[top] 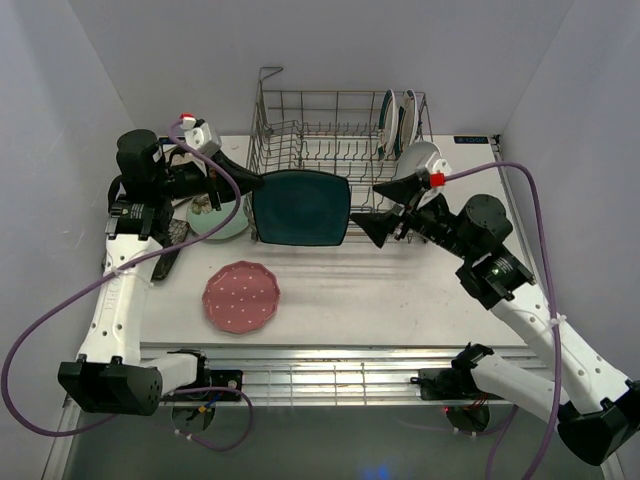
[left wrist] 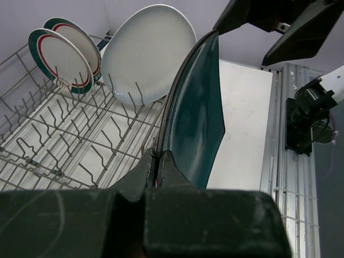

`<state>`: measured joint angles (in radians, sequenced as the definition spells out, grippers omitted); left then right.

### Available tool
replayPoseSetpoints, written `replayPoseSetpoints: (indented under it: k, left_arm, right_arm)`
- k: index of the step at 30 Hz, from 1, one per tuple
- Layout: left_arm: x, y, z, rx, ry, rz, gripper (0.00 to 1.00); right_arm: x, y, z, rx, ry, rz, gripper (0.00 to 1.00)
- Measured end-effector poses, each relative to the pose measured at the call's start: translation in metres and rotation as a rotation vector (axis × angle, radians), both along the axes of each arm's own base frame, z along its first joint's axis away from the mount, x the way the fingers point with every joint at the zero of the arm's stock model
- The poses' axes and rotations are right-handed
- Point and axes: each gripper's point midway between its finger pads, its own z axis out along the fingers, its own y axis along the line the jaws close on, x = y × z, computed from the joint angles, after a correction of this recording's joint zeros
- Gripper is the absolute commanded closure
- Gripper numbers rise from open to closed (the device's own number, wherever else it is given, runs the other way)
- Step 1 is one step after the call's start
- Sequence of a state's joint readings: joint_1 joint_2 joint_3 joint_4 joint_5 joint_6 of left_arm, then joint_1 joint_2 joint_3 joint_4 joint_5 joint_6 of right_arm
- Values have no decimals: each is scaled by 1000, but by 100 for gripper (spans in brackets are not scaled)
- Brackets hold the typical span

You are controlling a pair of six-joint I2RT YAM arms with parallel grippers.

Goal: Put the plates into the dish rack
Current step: Insert the plate into the dish rack.

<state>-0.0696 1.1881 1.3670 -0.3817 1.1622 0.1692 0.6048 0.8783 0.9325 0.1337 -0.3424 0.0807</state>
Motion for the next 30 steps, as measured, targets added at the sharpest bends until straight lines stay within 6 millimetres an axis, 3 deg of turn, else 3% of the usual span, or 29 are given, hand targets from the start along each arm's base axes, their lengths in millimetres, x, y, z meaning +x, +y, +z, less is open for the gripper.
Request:
replayPoseSetpoints:
  k: [6, 12, 13, 22, 24, 30]
  left_arm:
    - [-2, 0, 7, -29, -4, -68, 100]
    - [-2, 1, 17, -47, -17, -120, 100]
    - [-2, 1, 18, -49, -17, -121, 100]
    - [13, 1, 17, -57, 4, -109, 100]
    - [15, 2, 15, -58, 15, -107, 100]
    - [16, 2, 14, -58, 16, -104, 100]
  right_arm:
    - [12, 17, 1, 6, 43, 64, 21]
    - [13, 33, -9, 5, 82, 150, 37]
    - [13, 35, -11, 5, 91, 162, 44]
    - [10, 49, -15, 10, 114, 253, 64]
    - [12, 50, -17, 8, 118, 254, 73]
    - [17, 52, -22, 6, 132, 254, 76]
